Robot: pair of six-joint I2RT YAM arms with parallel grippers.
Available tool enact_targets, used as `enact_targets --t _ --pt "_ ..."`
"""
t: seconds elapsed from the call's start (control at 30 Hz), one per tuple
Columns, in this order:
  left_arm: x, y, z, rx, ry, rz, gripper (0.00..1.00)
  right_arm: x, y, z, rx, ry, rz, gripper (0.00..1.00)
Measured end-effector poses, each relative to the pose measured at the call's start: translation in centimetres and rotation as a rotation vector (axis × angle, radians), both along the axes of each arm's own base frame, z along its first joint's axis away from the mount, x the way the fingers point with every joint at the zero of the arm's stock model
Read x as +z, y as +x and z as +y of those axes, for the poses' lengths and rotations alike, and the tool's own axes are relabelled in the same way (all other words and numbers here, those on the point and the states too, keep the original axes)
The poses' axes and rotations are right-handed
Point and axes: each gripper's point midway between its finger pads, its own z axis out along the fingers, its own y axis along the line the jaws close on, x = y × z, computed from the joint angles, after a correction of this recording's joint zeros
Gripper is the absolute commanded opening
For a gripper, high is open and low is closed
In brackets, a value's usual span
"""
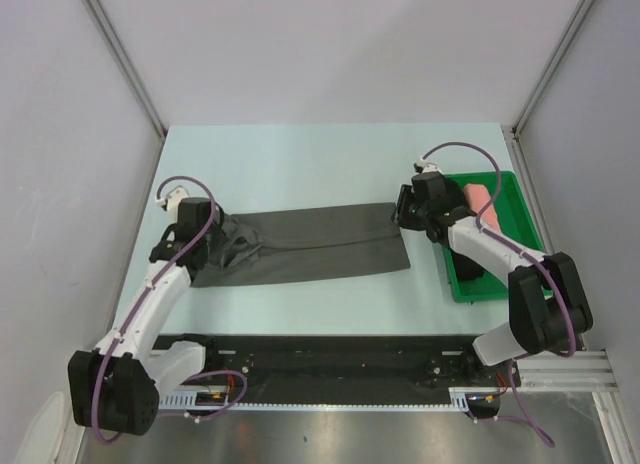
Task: Roll the t-shirts
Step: Fold the T-shirt at the center of the board.
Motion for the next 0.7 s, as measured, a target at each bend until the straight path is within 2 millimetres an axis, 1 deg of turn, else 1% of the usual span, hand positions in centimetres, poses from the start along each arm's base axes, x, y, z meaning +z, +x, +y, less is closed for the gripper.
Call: enact_targets --t 0.07,0.13,0.17,0.3,0.33,0.4,0.43,0.5,0.7 --pt "0.8 1.0 -0.6 -0.026 -0.002 -0.017 0.39 0.1 0.0 1.5 0.035 0.004 -0.011 0.36" --pt "0.9 1.6 -1.4 -0.055 -0.009 -0.019 0.4 -0.1 -0.2 3.3 0.078 0.007 -0.012 0.36" --pt "0.7 1.8 -2.1 -0.077 -0.01 -0.017 0.4 -0.4 -0.4 4.4 0.105 0.007 -0.009 0.36" --pt "-0.6 1.8 -5.0 -0.169 -0.034 0.004 0.38 -1.2 -1.0 7.5 0.177 0.004 0.006 0.35" --pt "-1.1 1.8 -5.5 -0.183 -0.041 0.009 0.39 -1.3 -0.9 8.1 0.188 0.004 0.005 0.35" --pt "-2.2 1.6 -6.0 -0.202 -0.05 0.028 0.41 -1.5 -0.7 8.7 0.199 0.006 0.002 0.35" --pt "-2.9 1.5 -6.1 -0.207 -0.05 0.041 0.45 -1.6 -0.7 8.9 0.202 0.007 0.001 0.35" --pt "-3.8 1.5 -6.3 -0.213 -0.05 0.058 0.46 -1.9 -0.7 9.2 0.207 0.005 0.004 0.34" --pt "-5.1 2.6 -6.9 -0.222 -0.054 0.065 0.47 -2.7 -0.8 9.4 0.214 -0.003 0.019 0.34"
